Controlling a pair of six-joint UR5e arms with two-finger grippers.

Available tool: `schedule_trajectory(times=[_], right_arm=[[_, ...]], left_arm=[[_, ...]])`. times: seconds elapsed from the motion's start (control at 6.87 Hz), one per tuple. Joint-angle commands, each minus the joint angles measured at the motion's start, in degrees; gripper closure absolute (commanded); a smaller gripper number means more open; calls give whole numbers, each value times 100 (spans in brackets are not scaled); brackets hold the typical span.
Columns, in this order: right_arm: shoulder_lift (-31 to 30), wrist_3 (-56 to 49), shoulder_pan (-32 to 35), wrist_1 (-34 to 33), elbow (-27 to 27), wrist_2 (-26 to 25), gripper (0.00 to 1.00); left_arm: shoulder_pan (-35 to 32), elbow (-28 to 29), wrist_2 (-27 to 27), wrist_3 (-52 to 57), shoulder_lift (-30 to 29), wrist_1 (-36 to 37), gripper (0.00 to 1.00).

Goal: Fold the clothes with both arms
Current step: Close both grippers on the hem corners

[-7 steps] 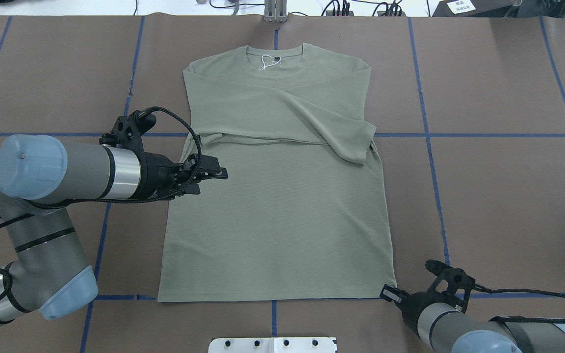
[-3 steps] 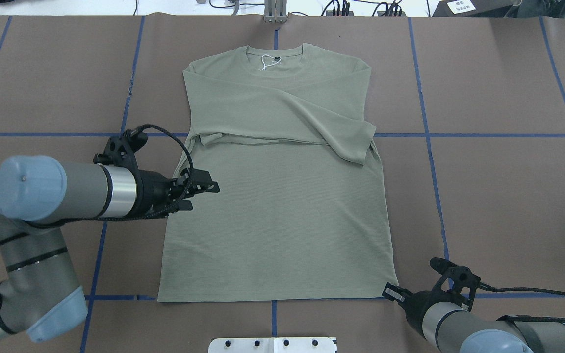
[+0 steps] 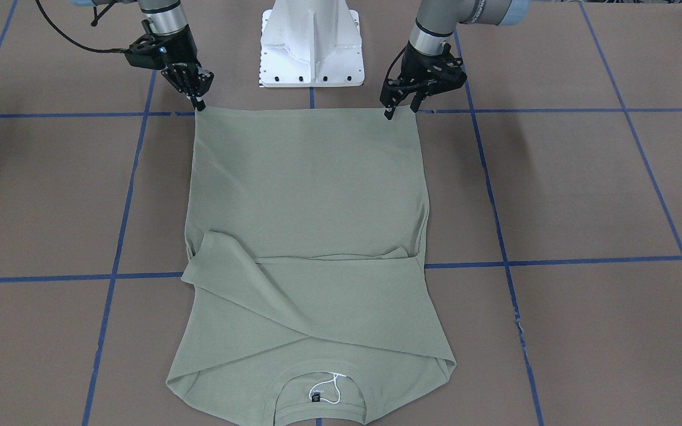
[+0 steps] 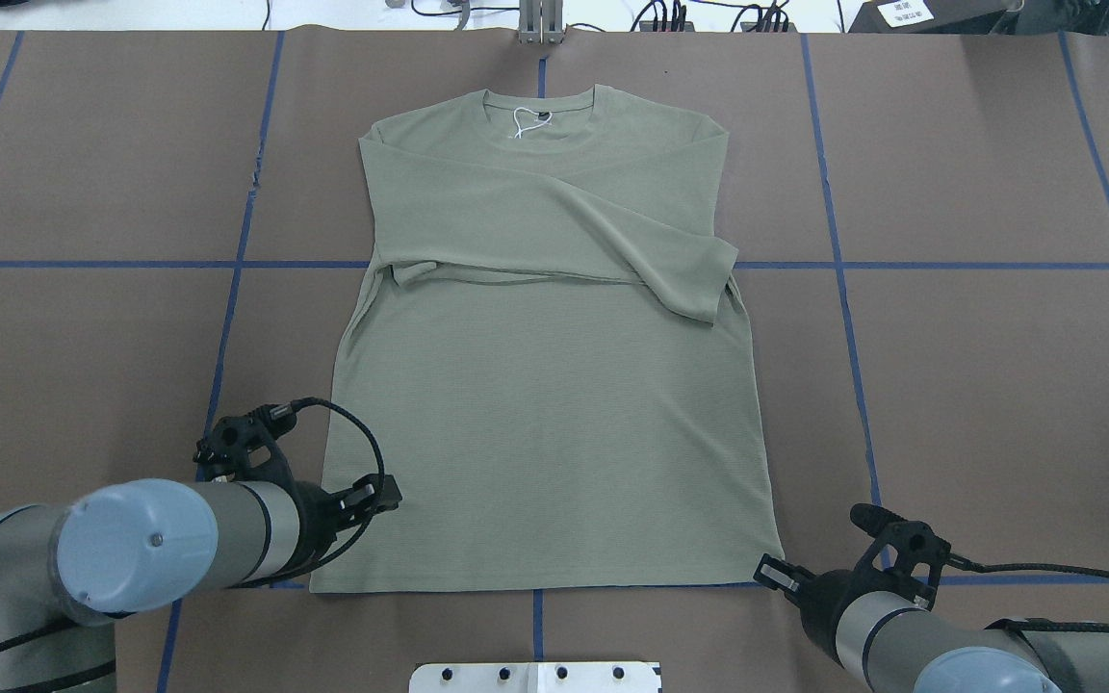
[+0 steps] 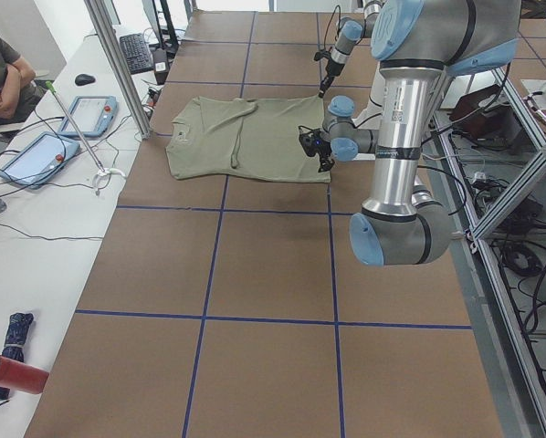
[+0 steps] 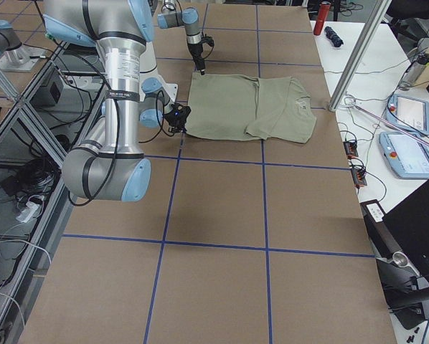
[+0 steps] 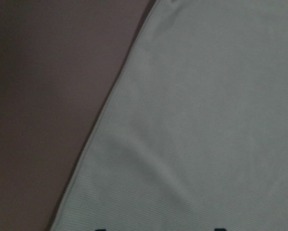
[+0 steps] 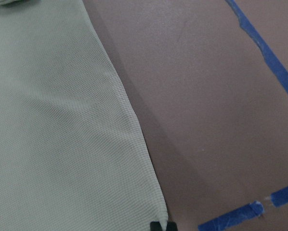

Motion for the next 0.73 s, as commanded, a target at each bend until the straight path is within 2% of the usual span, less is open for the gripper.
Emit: schedule_trajectory(times=[0.0, 0.29, 0.58], right_arm=[[0, 0, -1, -4, 1, 9, 100], [0, 0, -1, -4, -17, 9, 100], [0, 0, -1, -4, -8, 9, 100]], left_arm=[[204, 30, 89, -51, 130, 34, 21], [300, 38, 80, -51, 147, 52, 25], [345, 47, 80, -42, 217, 52, 37]])
